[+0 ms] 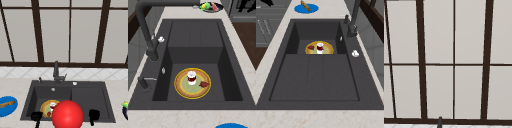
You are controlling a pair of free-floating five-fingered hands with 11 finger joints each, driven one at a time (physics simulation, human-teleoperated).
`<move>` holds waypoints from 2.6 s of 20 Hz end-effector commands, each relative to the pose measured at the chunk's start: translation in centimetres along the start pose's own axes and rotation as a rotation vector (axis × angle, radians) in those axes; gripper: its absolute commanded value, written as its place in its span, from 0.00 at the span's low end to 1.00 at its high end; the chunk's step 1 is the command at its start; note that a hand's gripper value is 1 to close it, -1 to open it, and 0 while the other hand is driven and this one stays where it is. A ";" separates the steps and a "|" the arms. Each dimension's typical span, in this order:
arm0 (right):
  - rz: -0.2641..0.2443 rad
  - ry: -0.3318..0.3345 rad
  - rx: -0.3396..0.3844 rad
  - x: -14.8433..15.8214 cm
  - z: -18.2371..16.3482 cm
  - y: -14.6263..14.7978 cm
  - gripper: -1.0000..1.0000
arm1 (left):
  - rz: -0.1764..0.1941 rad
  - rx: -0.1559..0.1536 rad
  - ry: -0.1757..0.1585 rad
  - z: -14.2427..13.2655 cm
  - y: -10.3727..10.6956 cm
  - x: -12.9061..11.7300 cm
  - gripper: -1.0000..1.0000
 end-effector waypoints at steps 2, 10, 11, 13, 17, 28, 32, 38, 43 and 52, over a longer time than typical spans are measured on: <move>0.000 0.000 0.000 0.0 0.0 0.0 0.50 | -0.016 -0.057 -0.011 -0.3 -0.6 0.8 0.00; 0.000 0.000 0.000 0.0 0.0 0.0 0.50 | 0.001 0.009 0.014 -1.3 0.4 0.0 0.00; 0.000 0.000 0.000 0.0 0.0 0.0 0.50 | 0.002 0.014 0.029 -1.8 0.4 0.1 0.00; 0.000 0.000 0.000 0.0 0.0 0.0 0.50 | 0.002 0.011 0.020 -1.9 1.1 -0.8 0.00; 0.000 0.000 0.000 0.0 0.0 0.0 0.50 | 0.001 0.004 0.009 -2.3 1.9 -2.3 0.00; 0.000 0.000 0.000 0.0 0.0 0.0 0.50 | 0.005 0.001 0.000 -1.6 1.7 -1.9 0.00; 0.000 0.000 0.000 0.0 0.0 0.0 0.50 | 0.002 0.008 0.009 -1.2 1.7 -1.9 0.00; 0.000 0.000 0.000 0.0 0.0 0.0 0.50 | 0.002 0.052 -0.052 1.8 2.9 -2.7 0.00; 0.000 0.000 0.000 0.2 0.0 0.0 0.00 | 0.001 0.005 -0.027 1.0 2.7 -2.6 0.50; 0.046 0.008 -0.001 3.3 -0.6 -0.8 0.00 | -0.032 0.004 -0.025 1.1 2.7 -2.6 0.50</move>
